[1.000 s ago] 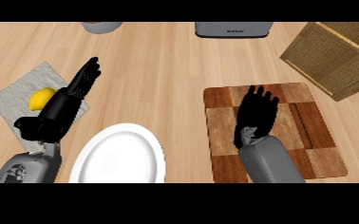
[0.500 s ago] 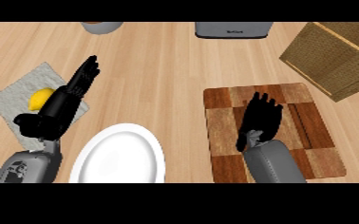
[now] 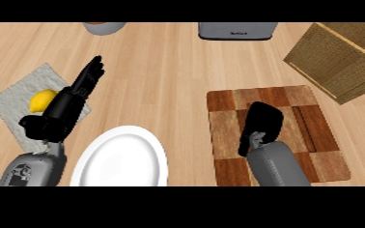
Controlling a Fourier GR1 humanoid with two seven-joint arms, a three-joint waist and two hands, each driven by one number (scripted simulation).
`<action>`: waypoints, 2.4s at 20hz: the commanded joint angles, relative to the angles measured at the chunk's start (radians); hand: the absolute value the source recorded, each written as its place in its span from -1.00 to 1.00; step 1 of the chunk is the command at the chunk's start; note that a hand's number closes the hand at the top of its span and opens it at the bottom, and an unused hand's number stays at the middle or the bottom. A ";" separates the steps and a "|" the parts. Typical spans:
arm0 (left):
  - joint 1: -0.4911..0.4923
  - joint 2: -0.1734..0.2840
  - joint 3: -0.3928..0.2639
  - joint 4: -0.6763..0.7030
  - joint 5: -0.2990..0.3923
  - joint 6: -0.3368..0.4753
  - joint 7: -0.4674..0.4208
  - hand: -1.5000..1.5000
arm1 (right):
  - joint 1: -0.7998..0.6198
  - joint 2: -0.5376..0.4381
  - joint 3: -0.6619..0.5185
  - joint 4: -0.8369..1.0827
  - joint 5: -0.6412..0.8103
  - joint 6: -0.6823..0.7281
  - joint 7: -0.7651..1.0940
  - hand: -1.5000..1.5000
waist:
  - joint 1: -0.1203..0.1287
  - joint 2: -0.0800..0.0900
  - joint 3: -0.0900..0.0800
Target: Pick the sweet potato from the cutting board and place it in the basket
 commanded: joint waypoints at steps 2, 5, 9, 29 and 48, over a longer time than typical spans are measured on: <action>-0.022 0.013 0.031 0.029 0.012 -0.023 -0.014 0.00 | 0.039 -0.028 0.059 0.078 0.048 0.046 -0.019 1.00 | -0.001 0.013 0.009; 0.037 -0.002 0.003 -0.074 -0.004 -0.007 0.030 0.00 | -0.026 -0.015 0.080 0.081 0.085 0.092 0.001 1.00 | 0.008 0.011 0.009; -0.036 -0.004 0.030 0.016 0.016 -0.041 0.018 0.00 | -0.098 0.006 0.059 0.221 0.048 -0.188 -0.031 1.00 | 0.011 0.016 0.010; 0.011 0.017 0.038 0.042 -0.001 -0.070 -0.046 0.00 | -0.504 0.007 -0.075 0.127 -0.204 -0.980 -0.135 1.00 | 0.016 0.010 0.009; -0.010 -0.030 0.035 -0.029 -0.027 -0.053 0.045 0.00 | -0.730 -0.180 -0.317 0.246 -0.082 -0.851 -0.013 1.00 | 0.010 0.015 0.009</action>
